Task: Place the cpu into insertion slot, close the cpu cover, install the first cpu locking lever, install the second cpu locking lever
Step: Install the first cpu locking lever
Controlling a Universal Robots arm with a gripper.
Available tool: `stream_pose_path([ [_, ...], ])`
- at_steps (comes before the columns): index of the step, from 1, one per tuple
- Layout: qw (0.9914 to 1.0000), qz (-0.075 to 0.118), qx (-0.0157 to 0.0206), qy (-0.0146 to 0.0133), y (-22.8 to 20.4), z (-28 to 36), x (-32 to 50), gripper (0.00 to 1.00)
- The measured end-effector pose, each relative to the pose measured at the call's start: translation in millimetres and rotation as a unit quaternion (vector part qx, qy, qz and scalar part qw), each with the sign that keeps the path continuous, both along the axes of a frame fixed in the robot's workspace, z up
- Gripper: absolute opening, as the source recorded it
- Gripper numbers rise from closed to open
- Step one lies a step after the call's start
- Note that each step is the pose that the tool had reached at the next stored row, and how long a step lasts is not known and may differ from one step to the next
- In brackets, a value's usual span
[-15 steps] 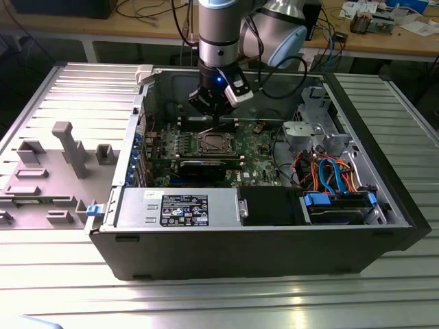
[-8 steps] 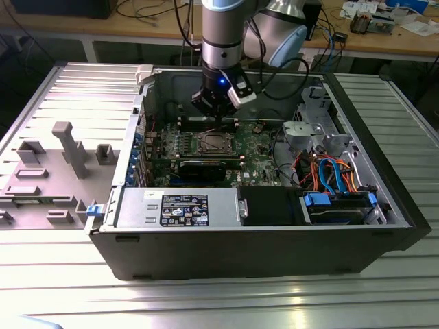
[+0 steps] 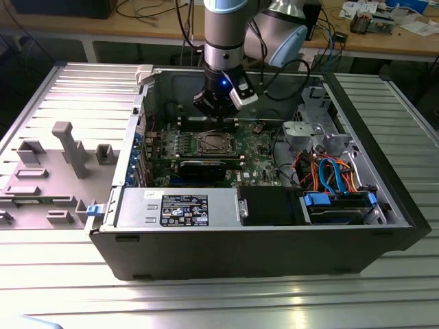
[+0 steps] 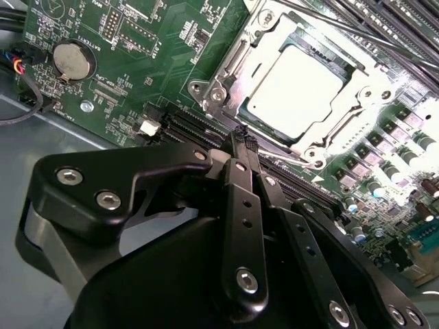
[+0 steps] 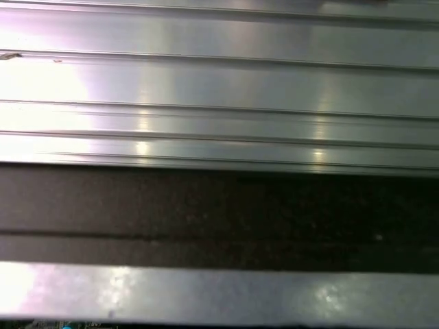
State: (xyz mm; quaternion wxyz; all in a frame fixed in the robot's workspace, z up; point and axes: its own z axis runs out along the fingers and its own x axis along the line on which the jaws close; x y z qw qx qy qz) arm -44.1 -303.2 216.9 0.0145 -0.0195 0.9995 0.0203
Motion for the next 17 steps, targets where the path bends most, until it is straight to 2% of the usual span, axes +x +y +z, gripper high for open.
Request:
stream_pose_path([
  [7, 1.0, 0.0, 0.0, 0.0, 0.1, -4.4, 1.4, 0.11],
  [17, 1.0, 0.0, 0.0001, -0.0001, 0.1, -7.0, 1.5, 0.11],
])
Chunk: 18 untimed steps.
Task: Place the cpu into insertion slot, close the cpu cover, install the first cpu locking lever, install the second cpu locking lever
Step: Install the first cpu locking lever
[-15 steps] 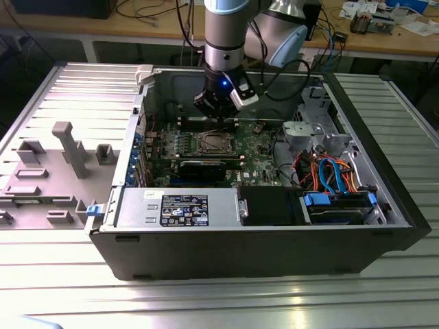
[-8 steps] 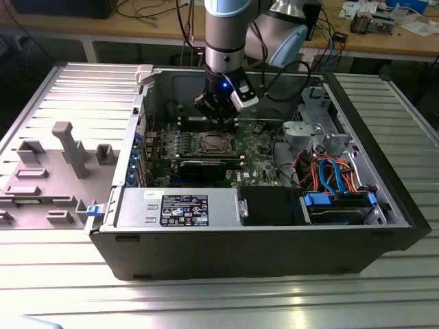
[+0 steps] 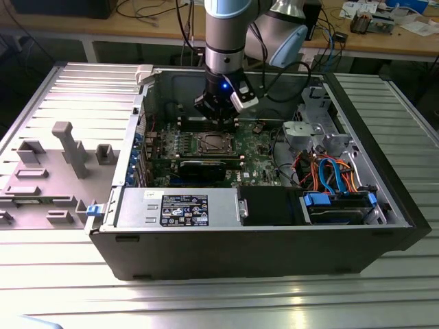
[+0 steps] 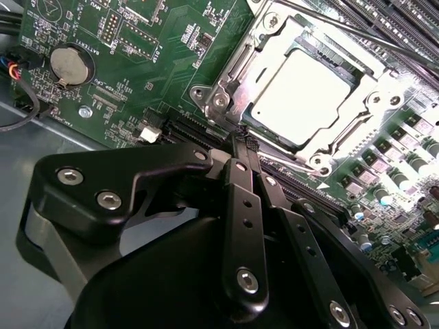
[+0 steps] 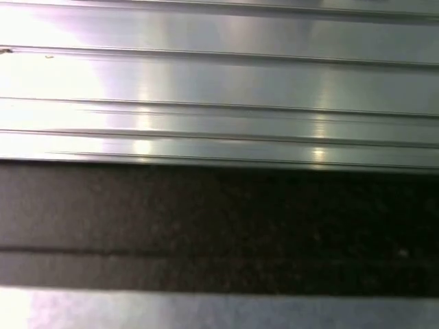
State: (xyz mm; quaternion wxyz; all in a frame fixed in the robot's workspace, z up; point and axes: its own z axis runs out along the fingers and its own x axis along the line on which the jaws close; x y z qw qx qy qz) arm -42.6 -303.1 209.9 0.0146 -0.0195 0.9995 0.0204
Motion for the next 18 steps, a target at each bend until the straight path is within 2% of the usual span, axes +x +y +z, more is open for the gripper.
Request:
stream_pose_path([
  [8, 1.0, 0.0, -0.0001, 0.0001, 0.0, -2.1, 0.0, 0.11],
  [18, 1.0, 0.0, -0.0002, 0.0001, 0.1, 1.3, 0.7, 0.11],
])
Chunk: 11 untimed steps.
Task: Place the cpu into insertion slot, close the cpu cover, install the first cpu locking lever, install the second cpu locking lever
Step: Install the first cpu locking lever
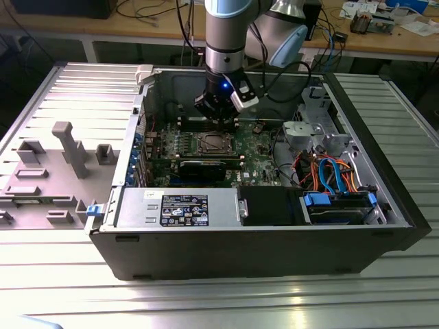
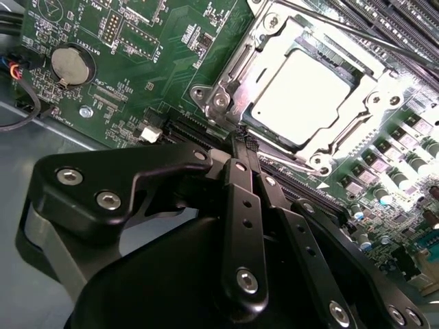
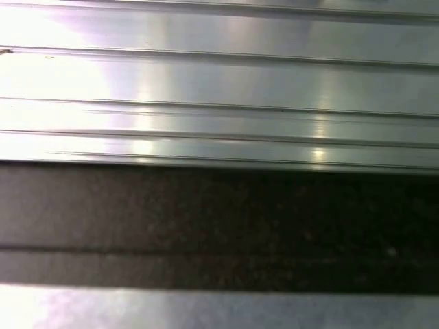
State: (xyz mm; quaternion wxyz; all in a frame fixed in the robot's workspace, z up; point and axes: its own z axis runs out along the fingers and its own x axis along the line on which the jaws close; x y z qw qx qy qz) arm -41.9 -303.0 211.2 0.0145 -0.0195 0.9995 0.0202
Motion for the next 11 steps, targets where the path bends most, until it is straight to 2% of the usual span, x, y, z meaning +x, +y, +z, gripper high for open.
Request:
stream_pose_path([
  [11, 1.0, 0.0, 0.0001, 0.0, 0.3, -0.1, 1.5, 0.11],
])
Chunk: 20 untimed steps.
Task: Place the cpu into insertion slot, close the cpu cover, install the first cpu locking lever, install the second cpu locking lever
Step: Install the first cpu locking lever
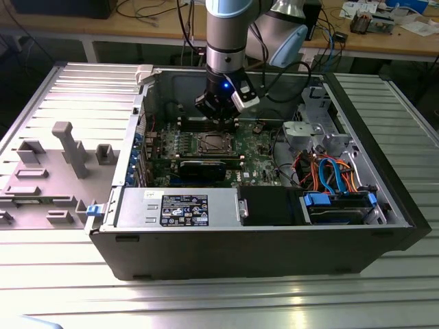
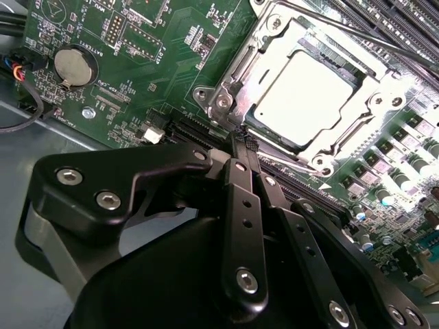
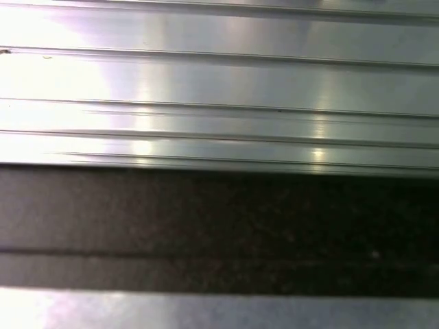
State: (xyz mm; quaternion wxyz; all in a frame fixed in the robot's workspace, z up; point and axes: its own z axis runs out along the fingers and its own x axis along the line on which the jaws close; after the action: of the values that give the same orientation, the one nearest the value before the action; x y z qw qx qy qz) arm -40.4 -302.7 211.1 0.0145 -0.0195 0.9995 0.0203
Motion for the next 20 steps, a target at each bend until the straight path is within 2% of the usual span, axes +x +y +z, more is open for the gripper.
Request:
stream_pose_path([
  [20, 1.0, 0.0, -0.0009, 0.0, 0.0, -3.0, 2.3, 0.11],
])
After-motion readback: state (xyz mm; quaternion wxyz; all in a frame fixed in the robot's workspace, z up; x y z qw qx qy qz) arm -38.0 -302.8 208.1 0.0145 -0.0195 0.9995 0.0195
